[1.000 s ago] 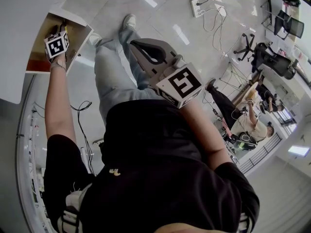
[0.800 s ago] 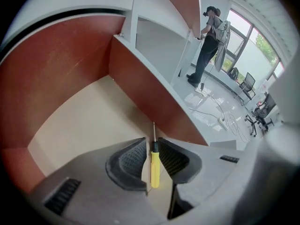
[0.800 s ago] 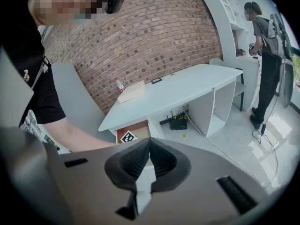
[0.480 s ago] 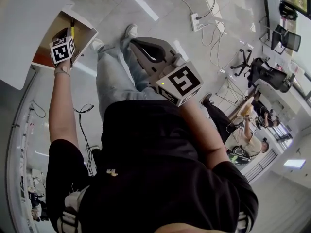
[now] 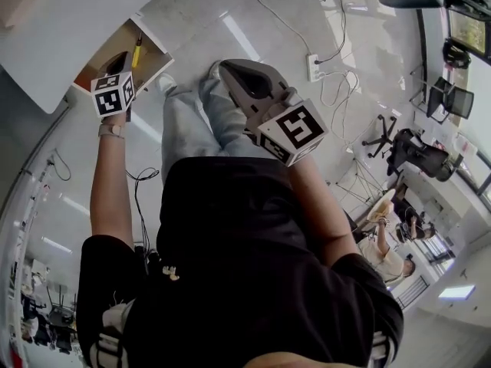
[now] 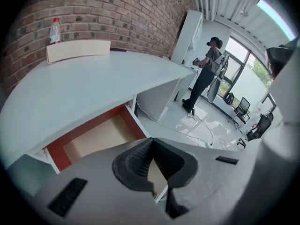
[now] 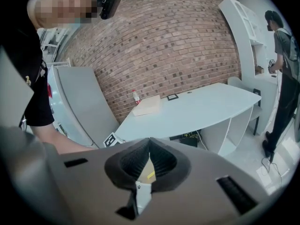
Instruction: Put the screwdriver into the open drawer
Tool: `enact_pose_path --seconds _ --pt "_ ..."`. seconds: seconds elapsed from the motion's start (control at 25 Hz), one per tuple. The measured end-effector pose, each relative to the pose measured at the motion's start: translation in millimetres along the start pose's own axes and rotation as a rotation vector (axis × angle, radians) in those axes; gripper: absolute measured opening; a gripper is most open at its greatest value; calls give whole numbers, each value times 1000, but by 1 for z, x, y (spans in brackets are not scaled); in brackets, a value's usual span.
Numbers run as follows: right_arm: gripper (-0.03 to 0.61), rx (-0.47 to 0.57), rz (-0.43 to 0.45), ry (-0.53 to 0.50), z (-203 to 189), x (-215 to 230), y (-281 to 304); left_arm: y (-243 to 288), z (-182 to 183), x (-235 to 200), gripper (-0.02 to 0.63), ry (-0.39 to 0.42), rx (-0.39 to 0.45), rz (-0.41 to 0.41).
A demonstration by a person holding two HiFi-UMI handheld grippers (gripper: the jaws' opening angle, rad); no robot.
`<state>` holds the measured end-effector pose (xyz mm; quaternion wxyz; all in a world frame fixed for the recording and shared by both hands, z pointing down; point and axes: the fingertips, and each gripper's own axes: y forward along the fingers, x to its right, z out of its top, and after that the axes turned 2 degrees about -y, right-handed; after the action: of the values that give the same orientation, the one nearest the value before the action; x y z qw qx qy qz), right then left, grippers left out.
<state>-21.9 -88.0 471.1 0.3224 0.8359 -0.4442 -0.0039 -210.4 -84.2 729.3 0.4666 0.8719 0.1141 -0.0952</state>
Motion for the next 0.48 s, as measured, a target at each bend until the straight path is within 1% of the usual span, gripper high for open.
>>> enact_pose_path --seconds 0.2,0.4,0.48 --pt "11 49 42 -43 24 -7 -7 -53 29 18 3 -28 102 23" --pt "11 83 86 -76 49 -16 -17 -107 55 40 3 -26 195 29" --pt "11 93 100 -97 60 -20 -22 -131 68 48 3 -30 244 25"
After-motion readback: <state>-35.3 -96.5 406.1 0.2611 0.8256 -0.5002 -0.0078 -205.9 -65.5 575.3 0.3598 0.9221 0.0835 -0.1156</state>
